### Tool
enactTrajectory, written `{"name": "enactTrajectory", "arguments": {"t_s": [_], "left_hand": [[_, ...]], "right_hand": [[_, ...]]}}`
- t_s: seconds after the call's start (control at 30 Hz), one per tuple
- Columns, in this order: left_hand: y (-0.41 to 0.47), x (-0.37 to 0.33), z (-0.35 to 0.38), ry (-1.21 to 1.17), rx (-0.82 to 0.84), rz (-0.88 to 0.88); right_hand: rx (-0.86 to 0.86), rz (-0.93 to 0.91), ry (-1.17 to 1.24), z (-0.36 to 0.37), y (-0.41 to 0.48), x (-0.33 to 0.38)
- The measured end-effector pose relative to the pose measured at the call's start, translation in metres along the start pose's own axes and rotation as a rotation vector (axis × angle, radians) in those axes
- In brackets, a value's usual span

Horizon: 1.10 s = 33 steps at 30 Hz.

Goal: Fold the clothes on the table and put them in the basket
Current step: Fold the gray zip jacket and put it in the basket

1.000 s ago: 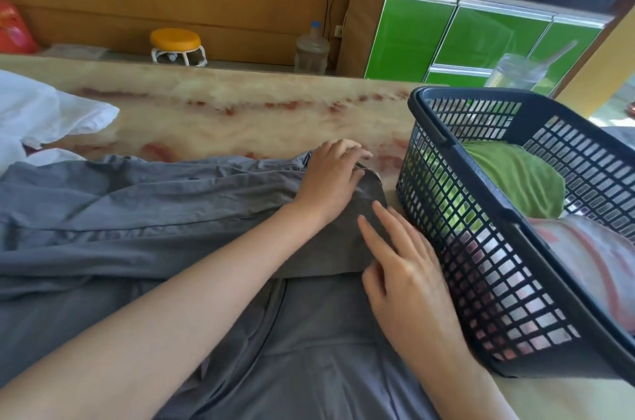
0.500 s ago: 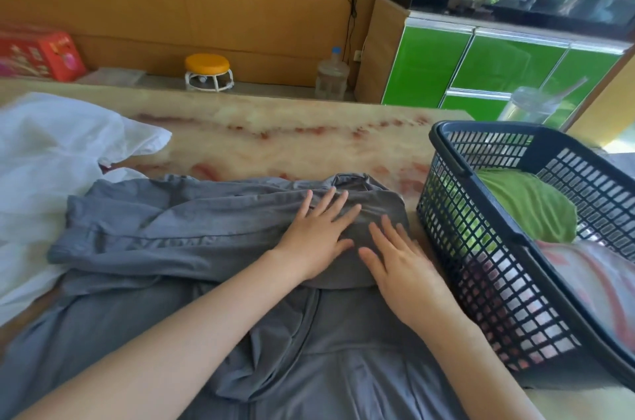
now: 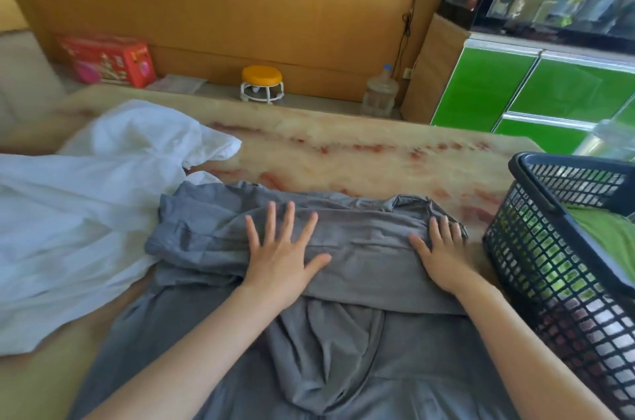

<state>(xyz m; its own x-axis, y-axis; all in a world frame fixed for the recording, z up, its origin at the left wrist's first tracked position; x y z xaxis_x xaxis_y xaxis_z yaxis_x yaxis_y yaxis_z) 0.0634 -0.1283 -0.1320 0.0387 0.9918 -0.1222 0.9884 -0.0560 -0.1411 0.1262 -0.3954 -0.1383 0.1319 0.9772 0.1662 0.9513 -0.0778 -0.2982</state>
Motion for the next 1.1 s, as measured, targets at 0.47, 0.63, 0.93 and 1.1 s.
{"name": "enactTrajectory", "arguments": {"t_s": [0.47, 0.63, 0.93, 1.1], "left_hand": [[-0.089, 0.146, -0.049, -0.628, -0.626, -0.296], [-0.105, 0.164, -0.028, -0.778, -0.437, -0.398], [-0.109, 0.161, -0.027, -0.693, -0.484, -0.411], [-0.117, 0.175, -0.033, -0.671, -0.639, -0.487]], "right_hand": [[-0.122, -0.557, 0.107, 0.001, -0.064, 0.191], [-0.063, -0.7, 0.241, 0.027, -0.082, 0.27], [-0.006, -0.661, 0.394, 0.04, -0.072, 0.328], [-0.182, -0.656, 0.481, 0.028, -0.068, 0.33]]}}
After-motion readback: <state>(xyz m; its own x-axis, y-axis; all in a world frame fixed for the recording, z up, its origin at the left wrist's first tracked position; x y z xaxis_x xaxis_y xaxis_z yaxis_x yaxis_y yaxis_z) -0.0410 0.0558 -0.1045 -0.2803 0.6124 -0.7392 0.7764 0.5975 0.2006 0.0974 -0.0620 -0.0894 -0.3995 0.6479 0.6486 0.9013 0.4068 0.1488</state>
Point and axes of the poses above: each hand's wrist, its own y-axis towards the middle knuckle, its own z-axis out of the palm, x = y × z, the point moved 6 cm from there along y, towards the middle knuckle, and after that the axes turned 3 degrees about x, right-handed, at the moved point
